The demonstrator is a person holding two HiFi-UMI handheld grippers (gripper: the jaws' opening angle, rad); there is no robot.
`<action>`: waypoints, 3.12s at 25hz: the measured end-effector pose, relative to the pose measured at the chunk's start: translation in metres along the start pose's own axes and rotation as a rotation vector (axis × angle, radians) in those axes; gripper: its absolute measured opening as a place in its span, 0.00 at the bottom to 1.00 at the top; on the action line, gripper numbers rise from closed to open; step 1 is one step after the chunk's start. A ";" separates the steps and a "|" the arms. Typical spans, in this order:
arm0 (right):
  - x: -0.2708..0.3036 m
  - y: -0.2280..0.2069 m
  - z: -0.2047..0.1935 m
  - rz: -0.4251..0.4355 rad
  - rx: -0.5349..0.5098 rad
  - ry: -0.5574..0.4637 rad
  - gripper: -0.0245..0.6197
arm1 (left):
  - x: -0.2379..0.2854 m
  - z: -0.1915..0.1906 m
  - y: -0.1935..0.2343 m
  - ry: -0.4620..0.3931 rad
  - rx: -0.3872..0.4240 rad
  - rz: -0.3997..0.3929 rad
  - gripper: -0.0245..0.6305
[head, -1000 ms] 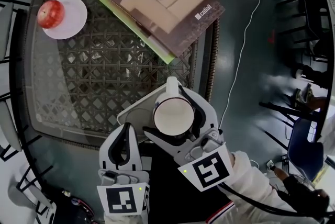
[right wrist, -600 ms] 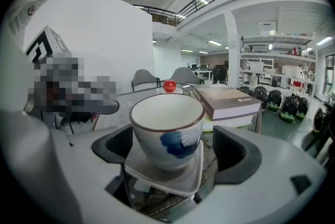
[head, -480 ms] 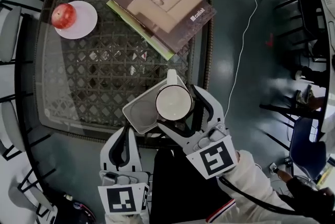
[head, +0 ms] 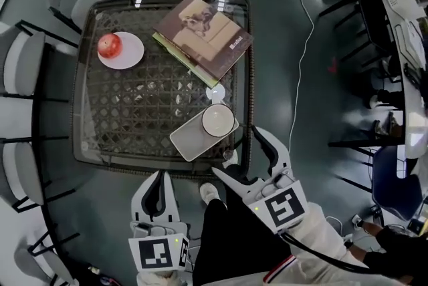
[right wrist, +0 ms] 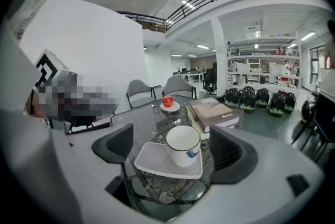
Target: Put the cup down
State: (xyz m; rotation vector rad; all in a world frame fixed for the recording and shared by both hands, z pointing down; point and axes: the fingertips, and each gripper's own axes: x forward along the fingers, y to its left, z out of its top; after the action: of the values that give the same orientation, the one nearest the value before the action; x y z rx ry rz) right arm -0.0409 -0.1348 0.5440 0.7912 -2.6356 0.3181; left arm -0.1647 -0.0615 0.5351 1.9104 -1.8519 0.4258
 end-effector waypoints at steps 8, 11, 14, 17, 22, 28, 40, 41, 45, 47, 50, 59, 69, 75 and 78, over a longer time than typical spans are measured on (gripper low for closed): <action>-0.062 0.036 0.060 -0.031 0.061 -0.069 0.75 | -0.065 0.042 -0.007 -0.063 0.026 -0.002 0.05; -0.089 0.051 0.081 -0.029 0.056 -0.097 0.75 | -0.087 0.056 -0.015 -0.087 0.033 -0.009 0.05; -0.110 0.064 0.098 -0.044 0.051 -0.119 0.75 | -0.110 0.071 -0.022 -0.125 0.043 -0.020 0.05; -0.126 0.081 0.111 -0.040 0.060 -0.135 0.75 | -0.133 0.082 -0.026 -0.147 0.057 -0.024 0.05; -0.144 0.108 0.128 -0.030 0.041 -0.156 0.71 | -0.162 0.089 -0.033 -0.174 0.072 -0.037 0.05; -0.178 0.124 0.157 -0.100 0.087 -0.230 0.56 | -0.191 0.098 -0.042 -0.192 0.076 -0.057 0.05; -0.217 0.132 0.180 -0.155 0.072 -0.248 0.27 | -0.219 0.140 -0.090 -0.260 0.087 -0.132 0.05; -0.218 0.132 0.182 -0.156 0.075 -0.255 0.25 | -0.220 0.143 -0.092 -0.266 0.089 -0.132 0.05; -0.225 0.130 0.190 -0.161 0.053 -0.273 0.11 | -0.223 0.152 -0.098 -0.290 0.094 -0.133 0.05; -0.229 0.129 0.194 -0.152 0.044 -0.279 0.05 | -0.226 0.155 -0.102 -0.291 0.095 -0.128 0.05; -0.237 0.129 0.200 -0.127 0.039 -0.283 0.05 | -0.229 0.158 -0.108 -0.285 0.109 -0.114 0.05; -0.256 0.122 0.213 -0.095 0.031 -0.311 0.05 | -0.239 0.168 -0.124 -0.286 0.151 -0.087 0.05; -0.256 0.122 0.212 -0.077 0.041 -0.317 0.05 | -0.234 0.168 -0.141 -0.281 0.171 -0.110 0.05; -0.253 0.120 0.205 -0.078 0.056 -0.302 0.05 | -0.231 0.164 -0.139 -0.266 0.169 -0.110 0.05; -0.252 0.120 0.205 -0.078 0.056 -0.300 0.05 | -0.231 0.164 -0.138 -0.263 0.168 -0.108 0.05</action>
State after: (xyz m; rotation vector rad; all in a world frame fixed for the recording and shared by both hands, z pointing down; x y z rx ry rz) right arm 0.0285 0.0202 0.2420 1.0291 -2.8727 0.2704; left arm -0.0540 0.0529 0.2639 2.2610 -1.9135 0.3148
